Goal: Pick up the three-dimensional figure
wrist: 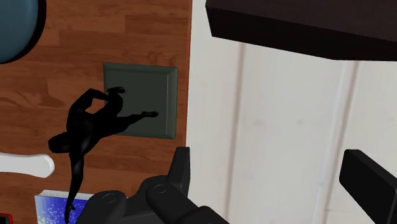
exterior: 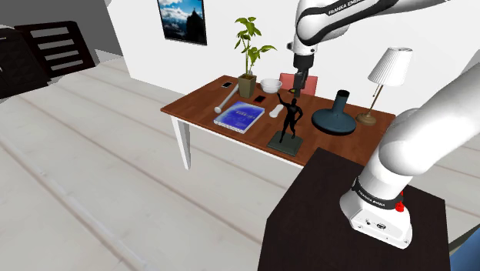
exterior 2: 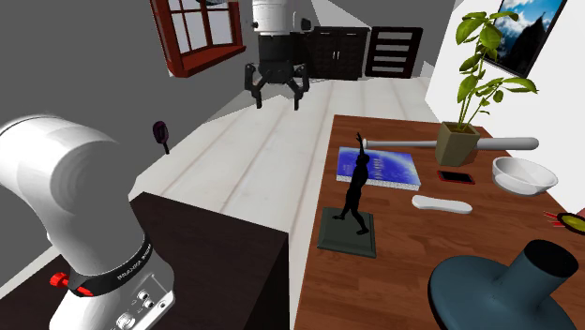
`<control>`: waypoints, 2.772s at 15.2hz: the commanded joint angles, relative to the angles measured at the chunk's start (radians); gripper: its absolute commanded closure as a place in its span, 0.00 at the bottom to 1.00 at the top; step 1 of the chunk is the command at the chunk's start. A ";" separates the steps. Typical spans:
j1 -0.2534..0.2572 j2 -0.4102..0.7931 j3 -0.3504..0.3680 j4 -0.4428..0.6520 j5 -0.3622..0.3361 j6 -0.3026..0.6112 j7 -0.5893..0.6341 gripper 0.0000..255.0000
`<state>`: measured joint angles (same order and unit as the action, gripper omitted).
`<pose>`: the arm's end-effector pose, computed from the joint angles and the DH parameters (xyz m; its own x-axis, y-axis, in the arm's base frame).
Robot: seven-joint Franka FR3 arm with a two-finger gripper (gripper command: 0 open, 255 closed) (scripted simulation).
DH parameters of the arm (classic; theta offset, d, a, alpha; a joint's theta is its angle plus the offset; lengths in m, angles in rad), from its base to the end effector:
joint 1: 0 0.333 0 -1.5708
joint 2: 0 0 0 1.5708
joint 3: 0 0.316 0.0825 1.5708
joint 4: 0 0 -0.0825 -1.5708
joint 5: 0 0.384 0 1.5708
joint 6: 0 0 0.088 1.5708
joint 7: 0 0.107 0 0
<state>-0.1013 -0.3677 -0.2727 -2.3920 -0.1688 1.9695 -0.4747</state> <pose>0.3940 -0.1701 0.4457 0.9784 0.1894 -0.0829 0.1915 -0.9813 0.0180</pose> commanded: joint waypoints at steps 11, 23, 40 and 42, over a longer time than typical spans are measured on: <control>-0.041 0.456 -0.139 0.263 0.166 0.199 -0.297 0.00; -0.217 0.941 -0.094 0.731 0.394 0.186 -0.536 0.00; -0.227 0.999 -0.077 0.714 0.416 0.259 -0.548 1.00; -0.228 1.000 -0.077 0.716 0.417 0.258 -0.549 1.00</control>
<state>-0.3290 0.6317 -0.3502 -1.6770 0.2476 2.2278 -1.0230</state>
